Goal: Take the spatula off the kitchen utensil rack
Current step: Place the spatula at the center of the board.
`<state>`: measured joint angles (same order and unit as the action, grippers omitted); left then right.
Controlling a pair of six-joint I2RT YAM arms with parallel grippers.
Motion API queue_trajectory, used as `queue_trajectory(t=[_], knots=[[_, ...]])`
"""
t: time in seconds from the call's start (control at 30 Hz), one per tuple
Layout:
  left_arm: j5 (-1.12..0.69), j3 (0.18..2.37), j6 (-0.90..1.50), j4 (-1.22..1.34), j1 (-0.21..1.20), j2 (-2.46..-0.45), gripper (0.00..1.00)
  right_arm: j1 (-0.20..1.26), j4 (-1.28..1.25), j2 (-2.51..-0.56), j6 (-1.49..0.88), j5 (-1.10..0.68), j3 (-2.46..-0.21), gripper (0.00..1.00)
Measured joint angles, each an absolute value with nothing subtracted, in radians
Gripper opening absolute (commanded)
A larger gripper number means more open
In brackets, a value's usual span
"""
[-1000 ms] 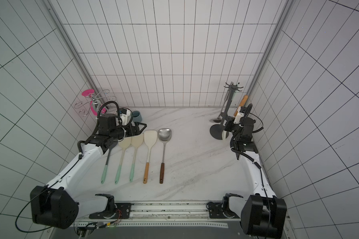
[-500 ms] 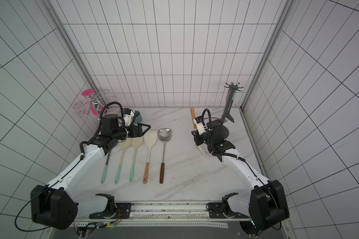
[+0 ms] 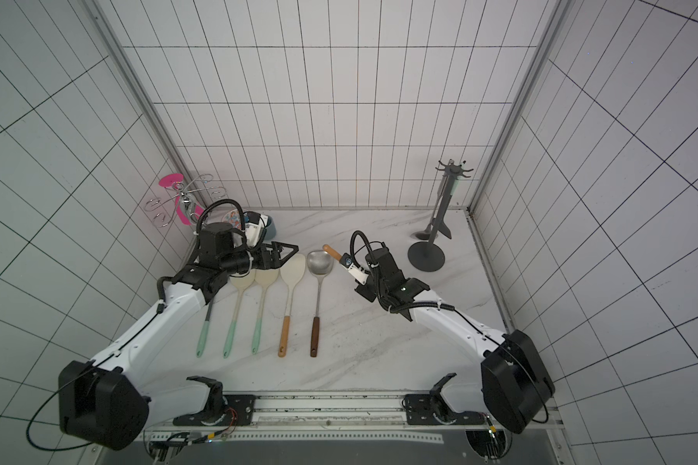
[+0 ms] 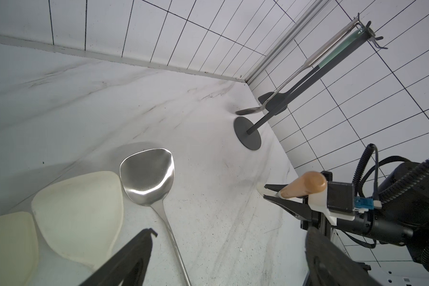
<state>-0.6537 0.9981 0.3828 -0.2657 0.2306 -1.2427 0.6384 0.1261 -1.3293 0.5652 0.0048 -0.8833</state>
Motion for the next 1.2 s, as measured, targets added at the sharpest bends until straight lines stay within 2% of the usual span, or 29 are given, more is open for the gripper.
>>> queue_trajectory(t=[0.37, 0.6, 0.7, 0.83, 1.0, 1.2], knots=[[-0.678, 0.998, 0.382, -0.265, 0.293, -1.245, 0.98, 0.614, -0.057, -1.328, 1.11, -0.02, -0.865, 0.0], [-0.698, 0.997, 0.365, -0.268, 0.363, -1.274, 0.97, 0.54, -0.094, -1.357, 1.356, -0.044, -0.865, 0.0], [-0.707, 1.001, 0.347, -0.289, 0.399, -1.312, 0.94, 0.528, -0.104, -1.357, 1.433, -0.051, -0.865, 0.0], [-0.705, 1.013, 0.317, -0.343, 0.449, -1.352, 0.87, 0.529, -0.119, -1.357, 1.5, -0.07, -0.865, 0.0], [-0.683, 1.05, 0.267, -0.414, 0.508, -1.386, 0.66, 0.537, -0.133, -1.357, 1.541, -0.09, -0.862, 0.0], [-0.667, 1.073, 0.237, -0.47, 0.529, -1.418, 0.52, 0.553, -0.139, -1.356, 1.563, -0.107, -0.855, 0.0]])
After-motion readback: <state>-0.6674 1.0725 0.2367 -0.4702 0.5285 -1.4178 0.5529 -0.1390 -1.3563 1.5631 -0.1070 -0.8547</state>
